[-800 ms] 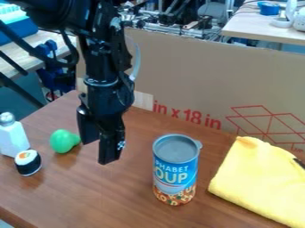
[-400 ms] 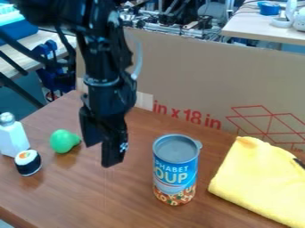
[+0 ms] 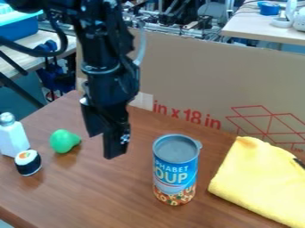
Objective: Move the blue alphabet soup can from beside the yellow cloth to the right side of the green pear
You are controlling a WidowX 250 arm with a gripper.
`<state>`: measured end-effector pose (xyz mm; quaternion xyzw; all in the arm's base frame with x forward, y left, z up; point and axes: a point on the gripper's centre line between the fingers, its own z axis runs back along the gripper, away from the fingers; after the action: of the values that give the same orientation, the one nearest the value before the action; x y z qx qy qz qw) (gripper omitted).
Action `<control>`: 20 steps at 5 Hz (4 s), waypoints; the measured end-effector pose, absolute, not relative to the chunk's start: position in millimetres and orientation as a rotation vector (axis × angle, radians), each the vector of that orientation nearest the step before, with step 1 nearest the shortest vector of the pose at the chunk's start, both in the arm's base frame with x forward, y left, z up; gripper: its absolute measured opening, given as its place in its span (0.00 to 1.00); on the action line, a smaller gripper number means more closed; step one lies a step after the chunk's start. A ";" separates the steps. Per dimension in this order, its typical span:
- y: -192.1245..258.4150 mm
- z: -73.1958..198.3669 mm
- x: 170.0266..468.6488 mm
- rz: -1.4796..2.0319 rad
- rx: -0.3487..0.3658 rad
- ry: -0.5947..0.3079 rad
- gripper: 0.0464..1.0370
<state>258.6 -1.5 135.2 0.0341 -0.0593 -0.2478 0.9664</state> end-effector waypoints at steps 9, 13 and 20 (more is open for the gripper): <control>-43.6 93.7 338.8 -0.355 0.138 -0.040 0.96; 55.0 94.3 335.4 -0.230 0.153 0.044 0.96; 19.5 145.8 285.6 -0.331 0.077 -0.114 0.96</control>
<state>285.6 19.5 145.8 0.0381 -0.0565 -0.1646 0.9840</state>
